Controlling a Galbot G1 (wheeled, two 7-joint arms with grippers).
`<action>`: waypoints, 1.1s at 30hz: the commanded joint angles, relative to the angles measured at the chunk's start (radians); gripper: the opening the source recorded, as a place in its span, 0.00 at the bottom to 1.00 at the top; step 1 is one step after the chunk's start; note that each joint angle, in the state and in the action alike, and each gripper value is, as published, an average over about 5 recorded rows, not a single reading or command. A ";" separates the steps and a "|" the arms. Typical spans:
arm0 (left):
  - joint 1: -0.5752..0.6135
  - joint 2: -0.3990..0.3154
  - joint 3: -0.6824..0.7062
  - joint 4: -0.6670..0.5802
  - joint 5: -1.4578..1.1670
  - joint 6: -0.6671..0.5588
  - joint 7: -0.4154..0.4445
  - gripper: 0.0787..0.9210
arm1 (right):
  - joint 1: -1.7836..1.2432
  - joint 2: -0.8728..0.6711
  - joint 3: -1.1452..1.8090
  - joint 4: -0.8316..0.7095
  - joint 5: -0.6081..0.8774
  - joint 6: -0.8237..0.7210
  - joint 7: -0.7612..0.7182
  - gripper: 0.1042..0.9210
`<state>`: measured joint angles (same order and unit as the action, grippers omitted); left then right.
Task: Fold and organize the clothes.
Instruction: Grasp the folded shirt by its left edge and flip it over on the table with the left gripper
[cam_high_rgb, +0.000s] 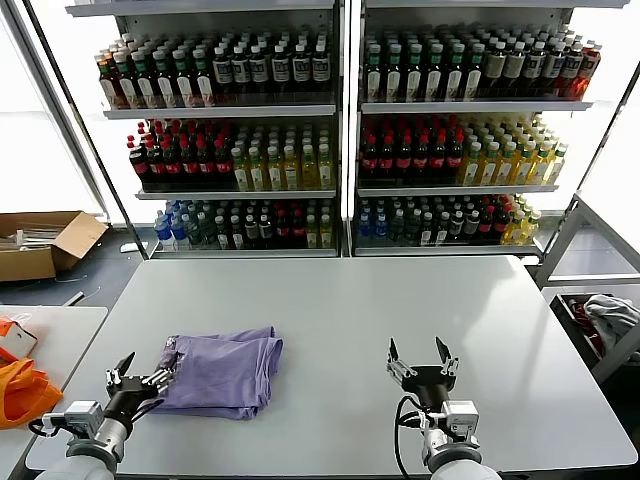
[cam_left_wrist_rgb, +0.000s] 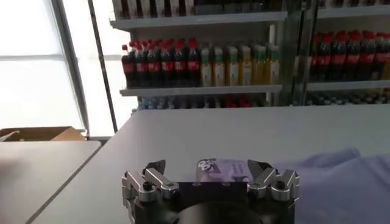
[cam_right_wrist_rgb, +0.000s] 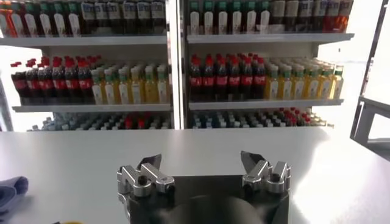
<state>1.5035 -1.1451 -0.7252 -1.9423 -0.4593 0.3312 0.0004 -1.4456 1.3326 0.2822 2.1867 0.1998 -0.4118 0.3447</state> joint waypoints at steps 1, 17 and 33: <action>-0.013 0.005 0.028 0.056 -0.035 0.007 0.017 0.88 | 0.002 0.001 -0.002 -0.006 -0.001 0.001 0.001 0.88; -0.047 0.017 0.044 0.119 -0.065 0.008 0.031 0.88 | -0.008 0.002 0.001 -0.003 -0.005 0.003 0.002 0.88; -0.041 0.013 0.050 0.134 -0.159 0.018 0.045 0.69 | -0.016 0.005 -0.003 0.004 -0.014 0.001 0.004 0.88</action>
<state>1.4624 -1.1289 -0.6795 -1.8199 -0.5792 0.3470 0.0398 -1.4625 1.3373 0.2806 2.1886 0.1871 -0.4093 0.3480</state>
